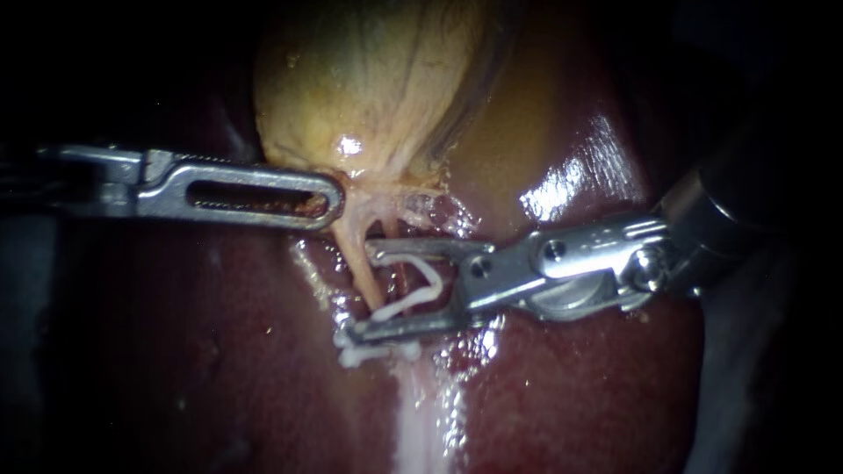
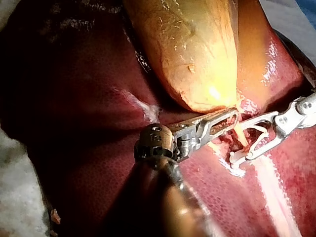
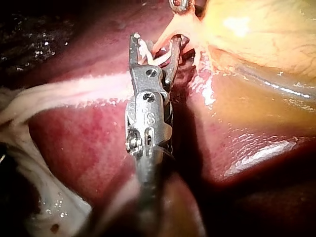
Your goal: Clipping third clip left tube
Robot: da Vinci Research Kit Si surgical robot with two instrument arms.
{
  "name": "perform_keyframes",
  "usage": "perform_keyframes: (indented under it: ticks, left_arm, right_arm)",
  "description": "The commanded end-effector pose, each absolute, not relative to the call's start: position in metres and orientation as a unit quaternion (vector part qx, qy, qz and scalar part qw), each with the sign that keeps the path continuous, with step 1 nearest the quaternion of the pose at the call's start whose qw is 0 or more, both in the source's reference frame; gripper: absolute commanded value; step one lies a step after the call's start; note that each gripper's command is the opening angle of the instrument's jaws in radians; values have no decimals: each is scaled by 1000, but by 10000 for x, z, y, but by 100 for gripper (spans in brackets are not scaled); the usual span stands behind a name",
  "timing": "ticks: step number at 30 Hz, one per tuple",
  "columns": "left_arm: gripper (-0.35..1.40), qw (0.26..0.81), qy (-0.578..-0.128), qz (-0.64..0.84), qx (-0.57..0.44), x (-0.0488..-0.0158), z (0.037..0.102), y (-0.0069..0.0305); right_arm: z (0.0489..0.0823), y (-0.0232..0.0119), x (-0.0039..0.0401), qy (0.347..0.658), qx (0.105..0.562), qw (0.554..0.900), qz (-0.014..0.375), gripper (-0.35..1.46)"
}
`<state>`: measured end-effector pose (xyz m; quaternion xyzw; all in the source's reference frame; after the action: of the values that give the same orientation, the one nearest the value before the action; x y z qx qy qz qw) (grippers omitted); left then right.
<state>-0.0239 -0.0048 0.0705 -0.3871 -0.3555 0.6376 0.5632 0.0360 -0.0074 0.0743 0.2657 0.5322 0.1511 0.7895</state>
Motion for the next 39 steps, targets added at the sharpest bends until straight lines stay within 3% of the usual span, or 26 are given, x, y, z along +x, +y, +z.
perform_keyframes:
  ticks: [1, 20, 39]
  left_arm:
    - [-35, 563, -356, 638, -387, -239, 705, -48]
    - [-35, 563, -355, 638, -387, -240, 706, -48]
    - [-35, 564, -354, 638, -387, -240, 706, -49]
  right_arm:
    - [743, -75, 361, 531, 269, 788, 153, 49]
    - [748, -72, 393, 533, 315, 763, 187, 48]
    - [750, -51, 393, 537, 342, 740, 216, 42]
